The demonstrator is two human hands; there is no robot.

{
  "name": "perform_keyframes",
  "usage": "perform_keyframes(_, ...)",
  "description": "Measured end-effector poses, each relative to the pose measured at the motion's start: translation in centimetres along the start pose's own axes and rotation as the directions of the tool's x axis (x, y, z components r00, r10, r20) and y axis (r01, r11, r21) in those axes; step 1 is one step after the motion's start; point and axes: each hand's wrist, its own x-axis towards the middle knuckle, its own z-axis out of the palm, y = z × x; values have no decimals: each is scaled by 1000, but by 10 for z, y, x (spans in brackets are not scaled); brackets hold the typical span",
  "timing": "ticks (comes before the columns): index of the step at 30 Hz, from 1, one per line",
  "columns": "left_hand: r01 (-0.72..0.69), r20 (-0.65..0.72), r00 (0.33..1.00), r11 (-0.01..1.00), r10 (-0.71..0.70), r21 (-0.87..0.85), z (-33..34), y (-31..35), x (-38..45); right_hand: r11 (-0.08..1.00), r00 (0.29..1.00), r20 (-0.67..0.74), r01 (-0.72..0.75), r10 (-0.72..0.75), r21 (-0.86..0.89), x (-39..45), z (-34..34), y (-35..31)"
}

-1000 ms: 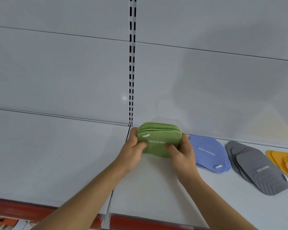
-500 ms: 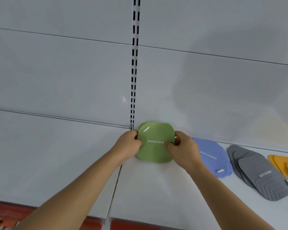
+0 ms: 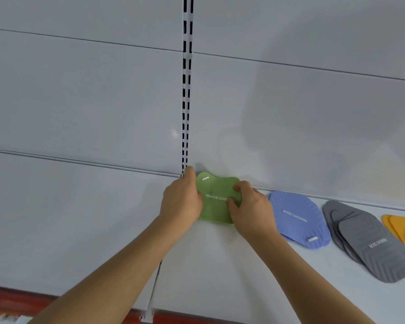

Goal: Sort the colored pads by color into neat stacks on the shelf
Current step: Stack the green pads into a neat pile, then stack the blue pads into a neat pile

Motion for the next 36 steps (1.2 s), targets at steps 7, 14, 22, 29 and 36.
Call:
perform_keyframes(7,-11,23,1000,991,8,130,10,-2,-1,994,994,-38,100,-102,-38,-3,9,8)
perform_keyframes(14,-106,11,994,955,108,276,8,-3,-6,955,983,-72,146,-170,-258,-4,17,20)
perform_keyframes(22,-282,18,955,893,295,352,12,-26,-21,843,956,60,281,-287,-459,-14,4,32)
perform_keyframes(29,-293,-48,941,878,334,379,6,-13,-25,874,973,52,224,-223,-431,-20,-3,32)
perform_keyframes(36,-519,1,846,824,533,229,22,49,-34,901,983,-106,89,-147,-424,-36,-57,89)
